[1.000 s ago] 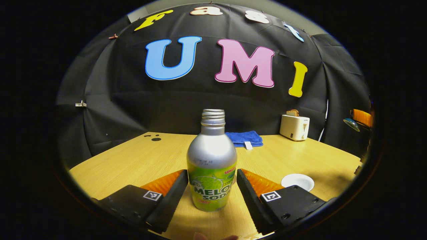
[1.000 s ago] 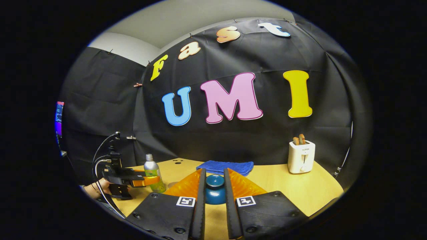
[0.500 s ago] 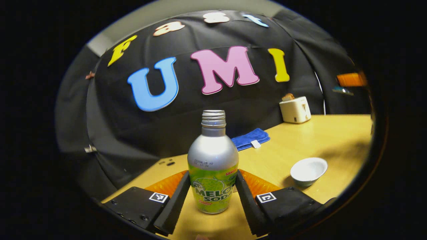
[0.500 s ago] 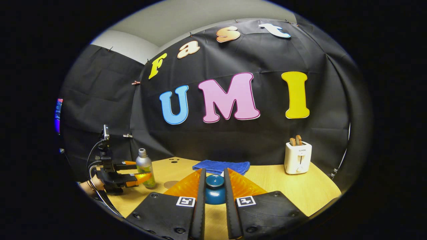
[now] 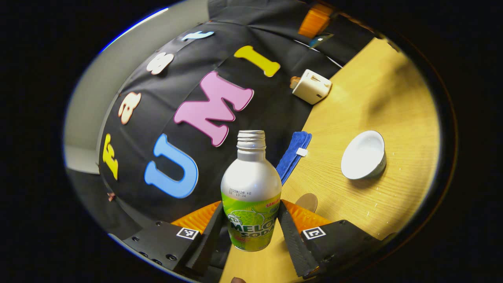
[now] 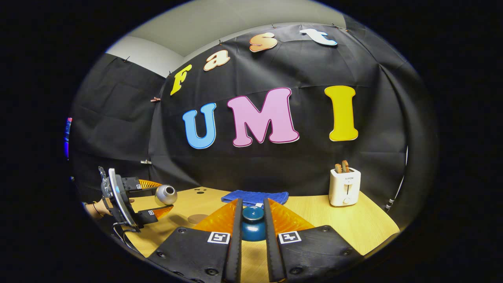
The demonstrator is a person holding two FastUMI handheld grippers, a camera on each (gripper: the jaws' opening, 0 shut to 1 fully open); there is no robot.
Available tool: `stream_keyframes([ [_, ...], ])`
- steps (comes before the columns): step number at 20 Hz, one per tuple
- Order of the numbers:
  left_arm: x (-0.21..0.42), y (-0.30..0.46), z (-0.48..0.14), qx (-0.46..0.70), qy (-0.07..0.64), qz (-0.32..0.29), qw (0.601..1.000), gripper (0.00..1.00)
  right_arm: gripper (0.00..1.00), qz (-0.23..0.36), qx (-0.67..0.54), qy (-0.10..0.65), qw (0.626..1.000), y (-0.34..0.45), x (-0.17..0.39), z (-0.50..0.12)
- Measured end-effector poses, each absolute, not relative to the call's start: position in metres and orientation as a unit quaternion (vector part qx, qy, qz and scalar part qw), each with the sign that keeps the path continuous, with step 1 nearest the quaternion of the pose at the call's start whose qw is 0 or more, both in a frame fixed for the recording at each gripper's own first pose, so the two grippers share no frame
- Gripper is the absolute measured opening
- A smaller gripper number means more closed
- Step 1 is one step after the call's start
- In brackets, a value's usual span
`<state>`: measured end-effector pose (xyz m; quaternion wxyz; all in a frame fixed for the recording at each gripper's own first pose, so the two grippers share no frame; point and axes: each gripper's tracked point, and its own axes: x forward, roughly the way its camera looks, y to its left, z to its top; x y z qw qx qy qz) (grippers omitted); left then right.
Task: Open the teacup lid with one hand, grasp the water bottle and pour water into the teacup with the other hand; after pouring, place the water bottle on the coaster and then close the teacup lid.
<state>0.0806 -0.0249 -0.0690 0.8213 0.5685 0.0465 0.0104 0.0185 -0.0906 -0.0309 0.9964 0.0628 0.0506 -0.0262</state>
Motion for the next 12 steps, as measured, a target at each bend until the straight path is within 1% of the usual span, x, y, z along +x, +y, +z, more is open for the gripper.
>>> stream_keyframes([
  [3, 0.080, -0.030, -0.081, 0.618, 0.057, -0.004, 0.784, 0.81, 0.30, -0.025, 0.067, 0.056, 0.996, -0.091, 0.018, -0.034],
  [8, 0.087, -0.033, -0.098, 0.701, 0.066, -0.017, 0.710, 0.80, 0.30, -0.019, 0.070, 0.061, 0.995, -0.090, 0.020, -0.039],
  [12, 0.088, -0.036, -0.102, 0.728, 0.065, -0.023, 0.682, 0.80, 0.30, -0.021, 0.066, 0.060, 0.996, -0.091, 0.020, -0.038],
])
